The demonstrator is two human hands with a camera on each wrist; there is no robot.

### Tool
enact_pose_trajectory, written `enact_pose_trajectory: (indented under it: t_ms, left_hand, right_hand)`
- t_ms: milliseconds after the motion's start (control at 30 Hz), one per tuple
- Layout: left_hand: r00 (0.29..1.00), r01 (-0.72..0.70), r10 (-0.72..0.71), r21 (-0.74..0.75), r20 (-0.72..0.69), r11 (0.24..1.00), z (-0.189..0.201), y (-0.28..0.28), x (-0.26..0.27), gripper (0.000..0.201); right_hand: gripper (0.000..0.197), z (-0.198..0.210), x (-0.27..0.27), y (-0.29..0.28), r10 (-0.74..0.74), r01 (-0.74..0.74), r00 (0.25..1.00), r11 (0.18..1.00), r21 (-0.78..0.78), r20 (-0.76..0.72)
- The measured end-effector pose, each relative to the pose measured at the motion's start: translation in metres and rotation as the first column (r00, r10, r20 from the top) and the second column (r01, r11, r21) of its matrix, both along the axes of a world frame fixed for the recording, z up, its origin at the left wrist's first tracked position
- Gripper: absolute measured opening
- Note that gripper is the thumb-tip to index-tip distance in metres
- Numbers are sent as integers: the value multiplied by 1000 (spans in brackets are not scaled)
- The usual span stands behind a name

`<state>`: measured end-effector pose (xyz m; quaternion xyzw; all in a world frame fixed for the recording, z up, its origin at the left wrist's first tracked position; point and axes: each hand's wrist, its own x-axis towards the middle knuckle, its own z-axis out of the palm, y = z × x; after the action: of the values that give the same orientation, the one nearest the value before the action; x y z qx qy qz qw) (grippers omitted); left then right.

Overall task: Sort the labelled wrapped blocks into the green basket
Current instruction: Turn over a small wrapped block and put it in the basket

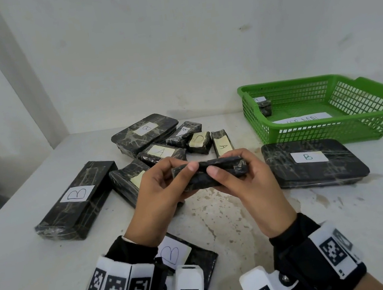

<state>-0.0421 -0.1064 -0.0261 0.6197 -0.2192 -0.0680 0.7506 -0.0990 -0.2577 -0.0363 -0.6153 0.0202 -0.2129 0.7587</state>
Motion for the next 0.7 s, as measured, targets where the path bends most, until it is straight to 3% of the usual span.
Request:
enact_pose_trajectory:
  t_ms: [133, 367, 567, 700]
  left_hand:
    - [1000, -7, 7, -8, -27, 1000, -2, 0, 3, 26]
    - [1000, 19, -19, 3, -7, 1000, -2, -1, 1, 28]
    - [1000, -8, 8, 5, 10, 1000, 0, 0, 2, 26]
    - [1000, 25, -25, 26, 13, 999, 0, 0, -1, 28]
  right_hand:
    - [39, 3, -2, 3, 27, -28, 999, 997, 68, 21]
    - [25, 3, -1, -2, -28, 28, 1000, 999, 26, 10]
    - [44, 3, -3, 3, 41, -40, 999, 998, 46, -27]
    - [43, 1, -1, 2, -49, 50, 998, 999, 14, -28]
